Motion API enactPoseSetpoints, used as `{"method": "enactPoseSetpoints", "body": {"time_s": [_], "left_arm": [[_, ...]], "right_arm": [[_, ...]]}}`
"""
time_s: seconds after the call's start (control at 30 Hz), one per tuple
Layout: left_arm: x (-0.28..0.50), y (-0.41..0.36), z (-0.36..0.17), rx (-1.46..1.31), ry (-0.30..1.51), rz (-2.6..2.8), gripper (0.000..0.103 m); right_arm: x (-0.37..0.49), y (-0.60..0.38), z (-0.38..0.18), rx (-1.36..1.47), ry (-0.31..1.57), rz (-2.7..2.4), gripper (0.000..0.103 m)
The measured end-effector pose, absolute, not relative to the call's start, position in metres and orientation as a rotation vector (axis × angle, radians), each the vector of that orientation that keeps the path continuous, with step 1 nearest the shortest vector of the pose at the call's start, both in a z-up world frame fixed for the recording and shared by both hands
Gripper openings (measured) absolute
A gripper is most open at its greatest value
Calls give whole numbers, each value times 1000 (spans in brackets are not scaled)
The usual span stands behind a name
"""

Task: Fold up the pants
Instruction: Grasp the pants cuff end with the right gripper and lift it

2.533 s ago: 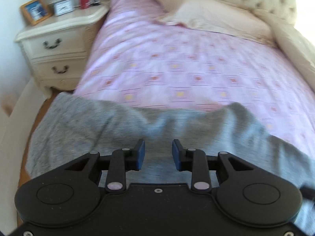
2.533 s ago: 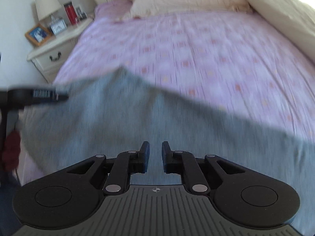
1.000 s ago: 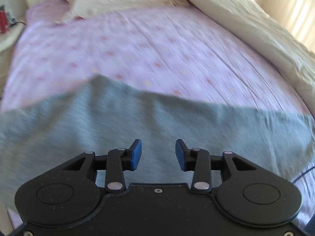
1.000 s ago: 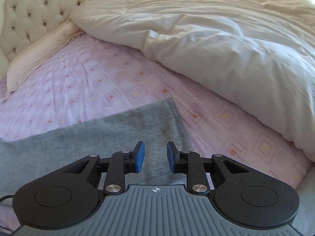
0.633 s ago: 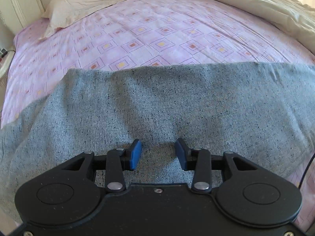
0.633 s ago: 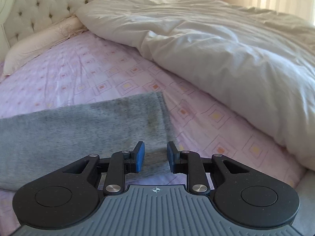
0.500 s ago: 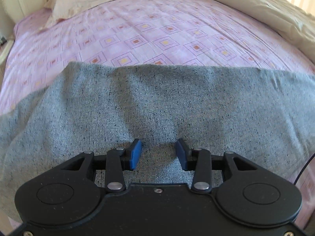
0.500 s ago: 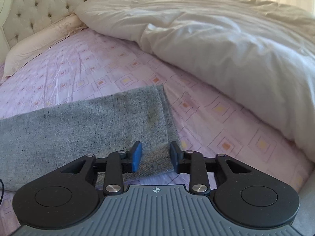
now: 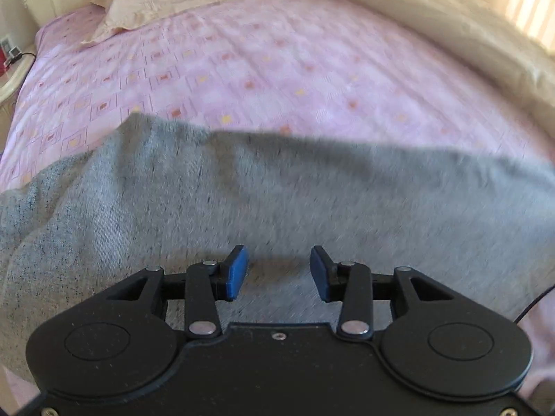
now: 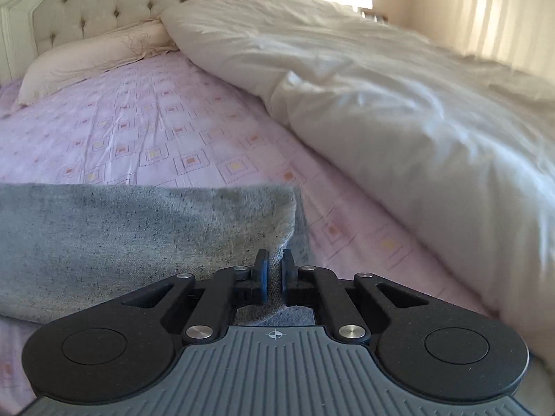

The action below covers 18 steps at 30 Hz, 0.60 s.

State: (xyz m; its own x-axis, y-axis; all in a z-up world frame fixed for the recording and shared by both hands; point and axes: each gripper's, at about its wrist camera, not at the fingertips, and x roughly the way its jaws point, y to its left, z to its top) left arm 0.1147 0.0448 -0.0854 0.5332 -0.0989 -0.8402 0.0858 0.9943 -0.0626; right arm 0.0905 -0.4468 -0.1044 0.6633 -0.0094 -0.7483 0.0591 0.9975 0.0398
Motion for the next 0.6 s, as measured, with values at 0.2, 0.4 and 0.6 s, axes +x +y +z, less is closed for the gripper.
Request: {"method": "enactPoseSetpoints", "body": {"time_s": [0.2,0.4,0.6], "left_arm": [[116,33,-101,41,1050,-112,50],[117,33,-101,51,1060,-125,51],[115,33,-101,58,1044,-119,52]], "right_arm": [[80,-458,-104,191,789,-53,17],[62,-480,-96,374,829,-69,55],[46,-490,-119,512,882,-69,57]]}}
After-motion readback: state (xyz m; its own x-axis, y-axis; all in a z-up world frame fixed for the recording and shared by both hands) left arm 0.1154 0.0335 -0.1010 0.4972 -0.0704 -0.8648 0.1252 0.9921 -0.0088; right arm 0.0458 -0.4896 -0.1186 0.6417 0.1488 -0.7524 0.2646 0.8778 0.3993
